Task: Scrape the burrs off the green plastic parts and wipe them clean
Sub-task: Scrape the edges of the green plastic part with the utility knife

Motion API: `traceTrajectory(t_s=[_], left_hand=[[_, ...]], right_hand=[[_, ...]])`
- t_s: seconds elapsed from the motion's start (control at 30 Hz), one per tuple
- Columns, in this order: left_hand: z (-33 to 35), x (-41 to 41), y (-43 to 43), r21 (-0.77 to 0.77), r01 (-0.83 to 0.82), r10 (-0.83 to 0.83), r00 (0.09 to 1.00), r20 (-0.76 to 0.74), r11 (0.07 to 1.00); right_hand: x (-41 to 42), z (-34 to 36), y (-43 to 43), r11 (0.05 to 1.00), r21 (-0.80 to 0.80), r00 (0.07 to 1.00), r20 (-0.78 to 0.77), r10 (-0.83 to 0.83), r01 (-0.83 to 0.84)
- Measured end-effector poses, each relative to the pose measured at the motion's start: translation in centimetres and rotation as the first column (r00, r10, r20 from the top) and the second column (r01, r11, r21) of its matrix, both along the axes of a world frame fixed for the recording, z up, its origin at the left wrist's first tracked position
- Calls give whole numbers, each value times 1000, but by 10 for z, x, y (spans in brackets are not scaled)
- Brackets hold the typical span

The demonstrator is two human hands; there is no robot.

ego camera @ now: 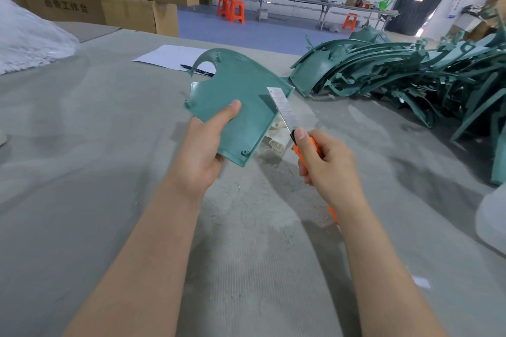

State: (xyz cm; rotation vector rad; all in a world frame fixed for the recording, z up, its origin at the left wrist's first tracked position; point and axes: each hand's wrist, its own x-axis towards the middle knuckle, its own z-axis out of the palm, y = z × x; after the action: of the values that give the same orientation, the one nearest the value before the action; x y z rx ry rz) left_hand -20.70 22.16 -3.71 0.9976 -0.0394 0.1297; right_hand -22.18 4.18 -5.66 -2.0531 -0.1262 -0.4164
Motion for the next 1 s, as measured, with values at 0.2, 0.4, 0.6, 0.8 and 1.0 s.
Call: traceTrajectory(t_s=[0.2, 0.4, 0.6, 0.8, 1.0], left_hand=[[0, 2, 1, -65, -51, 50, 999, -17, 997], [1, 4, 4, -138, -126, 121, 992, -45, 982], [1, 4, 4, -111, -122, 119, 992, -33, 986], [-2, -1, -2, 112, 0, -2, 1000, 13, 994], [-3, -1, -5, 164, 89, -93, 995, 20, 982]], right_hand=[[-1, -2, 5, 988, -120, 995, -4, 95, -95], [-4, -5, 12, 934, -248, 966, -57, 252, -259], [-4, -3, 10, 946, -181, 963, -33, 268, -270], [1, 4, -1, 987, 133, 994, 50, -101, 94], [1, 5, -5, 965, 223, 990, -8, -139, 137]])
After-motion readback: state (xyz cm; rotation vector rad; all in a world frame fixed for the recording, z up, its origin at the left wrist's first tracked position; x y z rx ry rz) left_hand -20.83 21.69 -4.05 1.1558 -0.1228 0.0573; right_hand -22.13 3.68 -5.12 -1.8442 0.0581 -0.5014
